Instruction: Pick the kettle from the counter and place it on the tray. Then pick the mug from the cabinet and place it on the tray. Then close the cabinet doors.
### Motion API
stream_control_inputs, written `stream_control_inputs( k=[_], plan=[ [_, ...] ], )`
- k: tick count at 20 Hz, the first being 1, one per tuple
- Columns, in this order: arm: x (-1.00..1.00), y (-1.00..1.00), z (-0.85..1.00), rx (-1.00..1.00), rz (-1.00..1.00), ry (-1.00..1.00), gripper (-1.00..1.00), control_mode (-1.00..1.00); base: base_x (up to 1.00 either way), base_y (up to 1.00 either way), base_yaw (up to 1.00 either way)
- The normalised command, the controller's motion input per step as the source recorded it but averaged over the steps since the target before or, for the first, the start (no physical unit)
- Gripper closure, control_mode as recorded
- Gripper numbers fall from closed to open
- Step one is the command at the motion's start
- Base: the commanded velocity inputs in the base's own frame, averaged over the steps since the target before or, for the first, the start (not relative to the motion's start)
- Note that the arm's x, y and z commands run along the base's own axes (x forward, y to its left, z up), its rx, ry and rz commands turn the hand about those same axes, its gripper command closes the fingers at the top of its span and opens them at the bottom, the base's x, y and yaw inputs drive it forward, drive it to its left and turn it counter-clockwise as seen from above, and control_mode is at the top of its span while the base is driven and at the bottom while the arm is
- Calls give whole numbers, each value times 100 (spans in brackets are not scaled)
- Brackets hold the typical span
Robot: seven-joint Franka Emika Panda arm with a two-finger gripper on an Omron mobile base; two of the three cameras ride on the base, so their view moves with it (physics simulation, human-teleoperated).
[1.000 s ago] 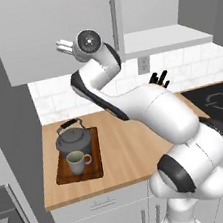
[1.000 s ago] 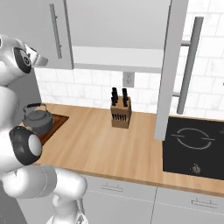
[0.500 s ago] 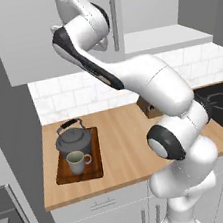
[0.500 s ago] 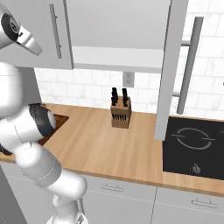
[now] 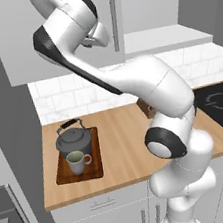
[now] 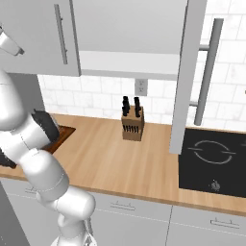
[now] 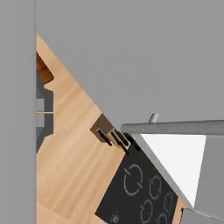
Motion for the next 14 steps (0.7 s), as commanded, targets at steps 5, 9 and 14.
stream_control_inputs(
  k=[5,9,14],
  plan=[
    [-100,-100,-100,25,0,-25,100,-100,0,0,0],
    [-100,-100,-100,35,0,-19,100,-100,0,0,0],
    [-100,-100,-100,33,-3,-31,100,-100,0,0,0]
  ],
)
